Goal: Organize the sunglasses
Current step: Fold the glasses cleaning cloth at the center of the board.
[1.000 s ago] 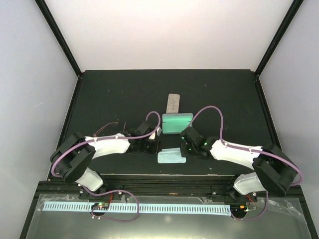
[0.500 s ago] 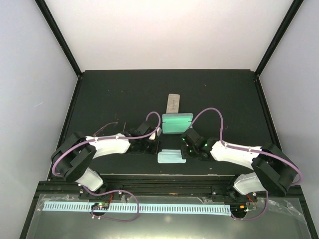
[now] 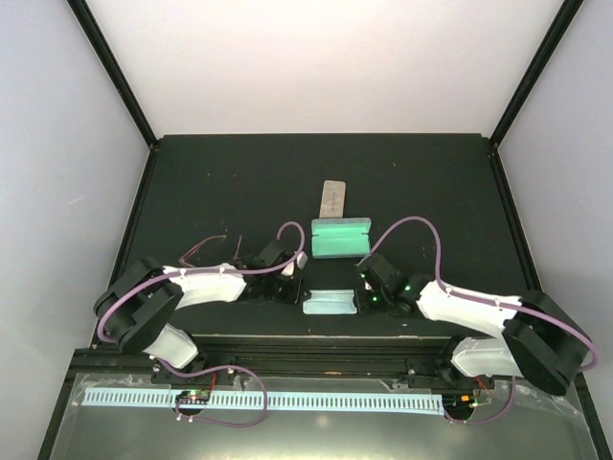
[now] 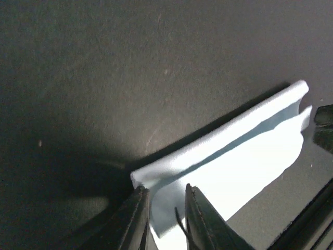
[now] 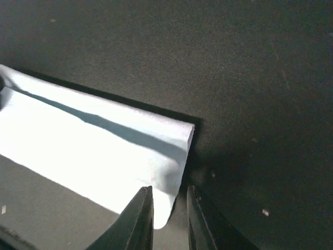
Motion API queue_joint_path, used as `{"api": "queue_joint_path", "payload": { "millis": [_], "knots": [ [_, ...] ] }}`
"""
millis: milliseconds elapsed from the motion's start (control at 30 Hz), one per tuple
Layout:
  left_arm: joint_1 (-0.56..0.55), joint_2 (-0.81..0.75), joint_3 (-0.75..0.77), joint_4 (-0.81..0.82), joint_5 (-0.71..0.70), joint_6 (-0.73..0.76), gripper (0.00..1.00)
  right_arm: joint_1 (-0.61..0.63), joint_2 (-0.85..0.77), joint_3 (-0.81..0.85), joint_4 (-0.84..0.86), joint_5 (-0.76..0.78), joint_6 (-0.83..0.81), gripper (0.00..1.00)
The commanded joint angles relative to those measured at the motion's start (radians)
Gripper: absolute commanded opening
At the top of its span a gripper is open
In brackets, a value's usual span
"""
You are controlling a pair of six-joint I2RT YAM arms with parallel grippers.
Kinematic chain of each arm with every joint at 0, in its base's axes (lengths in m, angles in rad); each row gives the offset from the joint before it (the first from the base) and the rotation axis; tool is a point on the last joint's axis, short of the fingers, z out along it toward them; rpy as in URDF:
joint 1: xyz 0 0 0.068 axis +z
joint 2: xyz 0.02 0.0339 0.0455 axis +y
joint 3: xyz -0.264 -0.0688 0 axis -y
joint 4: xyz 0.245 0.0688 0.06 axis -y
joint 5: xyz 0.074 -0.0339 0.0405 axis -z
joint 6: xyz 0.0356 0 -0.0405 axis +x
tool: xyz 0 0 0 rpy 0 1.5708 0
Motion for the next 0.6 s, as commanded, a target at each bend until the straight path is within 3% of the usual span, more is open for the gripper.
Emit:
{"api": "queue_joint_path", "payload": {
  "millis": [0, 167, 300, 567],
  "knots": [
    [-0.006, -0.084, -0.042, 0.006, 0.026, -0.010, 0.22, -0.005, -0.107, -0.011, -0.040, -0.019, -0.004, 0.22],
    [-0.006, -0.182, -0.049, -0.022, 0.009, -0.006, 0.27, -0.005, -0.182, 0.019, -0.068, 0.001, 0.001, 0.25],
    [-0.006, -0.195, -0.018, -0.004, 0.016, -0.004, 0.29, -0.004, -0.136, 0.052, -0.031, 0.017, -0.011, 0.26],
    [-0.006, -0.042, 0.093, 0.013, 0.015, -0.002, 0.16, -0.001, 0.127, 0.174, 0.041, 0.027, -0.029, 0.12]
  ]
}}
